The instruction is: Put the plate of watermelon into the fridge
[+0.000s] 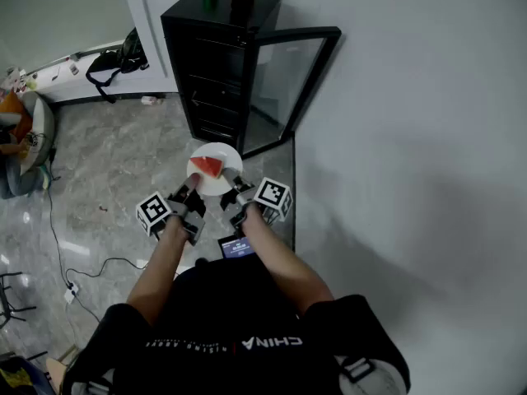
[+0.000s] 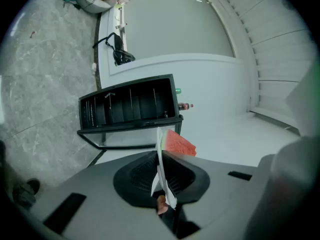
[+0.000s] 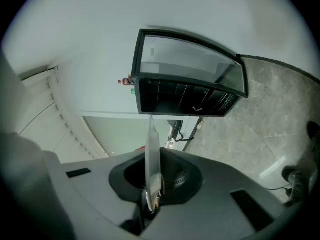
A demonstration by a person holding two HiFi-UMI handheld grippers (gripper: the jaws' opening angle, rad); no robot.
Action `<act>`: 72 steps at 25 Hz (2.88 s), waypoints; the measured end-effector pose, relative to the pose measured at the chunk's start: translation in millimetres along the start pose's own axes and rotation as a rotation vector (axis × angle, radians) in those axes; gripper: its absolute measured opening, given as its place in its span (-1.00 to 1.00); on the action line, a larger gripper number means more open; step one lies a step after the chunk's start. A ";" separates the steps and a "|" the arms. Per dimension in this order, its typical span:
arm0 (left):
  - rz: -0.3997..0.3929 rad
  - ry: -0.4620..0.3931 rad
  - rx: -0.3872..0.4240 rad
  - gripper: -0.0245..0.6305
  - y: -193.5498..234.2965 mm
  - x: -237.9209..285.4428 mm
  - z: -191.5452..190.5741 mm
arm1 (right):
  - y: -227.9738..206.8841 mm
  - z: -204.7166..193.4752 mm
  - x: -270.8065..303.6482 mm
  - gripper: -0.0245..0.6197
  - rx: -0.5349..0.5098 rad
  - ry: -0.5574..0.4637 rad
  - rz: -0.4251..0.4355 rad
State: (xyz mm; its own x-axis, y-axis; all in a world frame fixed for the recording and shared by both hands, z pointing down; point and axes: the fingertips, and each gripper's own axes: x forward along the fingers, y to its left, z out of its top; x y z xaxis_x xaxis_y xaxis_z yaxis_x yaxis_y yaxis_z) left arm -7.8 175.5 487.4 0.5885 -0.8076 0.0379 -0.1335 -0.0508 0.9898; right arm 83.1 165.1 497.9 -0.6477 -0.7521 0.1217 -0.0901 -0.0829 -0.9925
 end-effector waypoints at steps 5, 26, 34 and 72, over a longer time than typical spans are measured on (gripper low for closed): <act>-0.012 0.005 0.005 -0.81 -0.1 0.6 1.4 | 0.6 0.5 1.7 -0.84 -0.005 0.003 0.003; -0.022 0.018 -0.020 -0.81 6.6 2.1 -7.1 | -7.4 2.9 -4.9 -0.84 -0.014 0.013 0.000; -0.021 0.013 -0.022 -0.81 12.7 10.5 -11.4 | -12.9 10.5 -5.3 -0.84 -0.007 0.018 -0.008; 0.006 0.079 0.003 -0.81 44.1 78.7 8.3 | -45.5 65.9 37.7 -0.84 0.046 0.037 -0.041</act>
State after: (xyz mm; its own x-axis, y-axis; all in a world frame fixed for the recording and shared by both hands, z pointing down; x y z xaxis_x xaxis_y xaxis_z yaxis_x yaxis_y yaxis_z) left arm 26.0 104.8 532.9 0.6486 -0.7592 0.0544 -0.1395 -0.0483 0.9890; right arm 112.7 97.4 546.7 -0.6720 -0.7227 0.1617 -0.0824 -0.1440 -0.9861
